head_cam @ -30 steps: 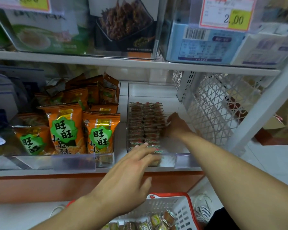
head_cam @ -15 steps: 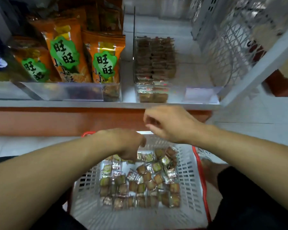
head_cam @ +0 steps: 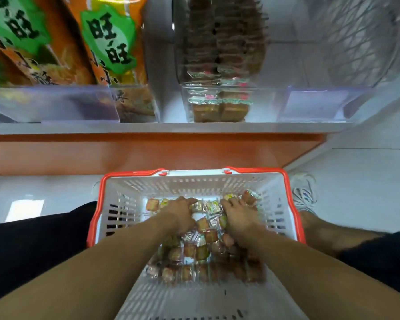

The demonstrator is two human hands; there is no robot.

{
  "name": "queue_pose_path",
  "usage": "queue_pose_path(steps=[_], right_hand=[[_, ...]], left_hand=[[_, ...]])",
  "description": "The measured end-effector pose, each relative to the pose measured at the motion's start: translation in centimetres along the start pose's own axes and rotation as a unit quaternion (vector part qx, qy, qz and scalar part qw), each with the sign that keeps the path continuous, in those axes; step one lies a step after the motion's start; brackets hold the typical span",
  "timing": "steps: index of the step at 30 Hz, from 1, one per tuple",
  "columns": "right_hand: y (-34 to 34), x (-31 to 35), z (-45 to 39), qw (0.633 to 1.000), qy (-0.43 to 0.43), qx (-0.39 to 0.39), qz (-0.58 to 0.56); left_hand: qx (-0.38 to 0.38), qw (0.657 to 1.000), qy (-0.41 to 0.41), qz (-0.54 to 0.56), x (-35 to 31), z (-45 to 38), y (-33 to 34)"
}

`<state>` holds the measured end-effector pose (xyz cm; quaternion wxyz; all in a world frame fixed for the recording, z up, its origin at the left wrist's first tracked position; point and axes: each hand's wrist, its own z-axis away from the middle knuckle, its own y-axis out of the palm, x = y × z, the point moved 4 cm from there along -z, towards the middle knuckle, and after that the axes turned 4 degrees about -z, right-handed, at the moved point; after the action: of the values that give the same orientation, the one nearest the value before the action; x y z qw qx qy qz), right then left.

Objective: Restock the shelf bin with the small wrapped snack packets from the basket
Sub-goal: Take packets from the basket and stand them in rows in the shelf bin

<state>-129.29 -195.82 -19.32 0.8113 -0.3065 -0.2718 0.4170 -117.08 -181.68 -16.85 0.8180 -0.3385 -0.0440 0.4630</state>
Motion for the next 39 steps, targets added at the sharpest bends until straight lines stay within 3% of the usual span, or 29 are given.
queue_pose_path(steps=[4,7,10,17,21,26,31,39], right_hand=[[1.9,0.0,-1.7,0.999,0.009,-0.053,0.005],[2.3,0.4,-2.6,0.995,-0.035,-0.078,0.045],[2.9,1.1,-3.2,0.992,-0.090,-0.047,0.075],[3.0,2.2,-3.7,0.992,-0.083,-0.006,0.096],[3.2,2.3,-3.6,0.995,-0.083,0.013,0.050],[2.9,2.4,-2.5,0.991,-0.134,-0.022,0.013],[2.9,2.6,-1.7,0.990,-0.133,0.024,0.037],[3.2,2.9,-0.6,0.986,-0.107,0.095,0.087]], left_hand=[[-0.036,0.999,0.015,0.012,0.6,-3.1,2.5],[-0.070,0.996,0.047,-0.023,0.5,-5.1,3.6],[-0.074,0.994,0.034,-0.072,-0.1,-6.2,4.8],[-0.069,0.994,0.001,-0.088,-0.2,-7.3,6.7],[-0.073,0.993,-0.002,-0.095,-0.1,-6.9,7.3],[-0.051,0.997,0.001,-0.060,-0.8,-6.4,8.0],[0.025,0.999,-0.021,0.032,-1.4,-5.5,8.5],[-0.014,0.985,-0.086,0.147,0.4,-3.4,7.6]])
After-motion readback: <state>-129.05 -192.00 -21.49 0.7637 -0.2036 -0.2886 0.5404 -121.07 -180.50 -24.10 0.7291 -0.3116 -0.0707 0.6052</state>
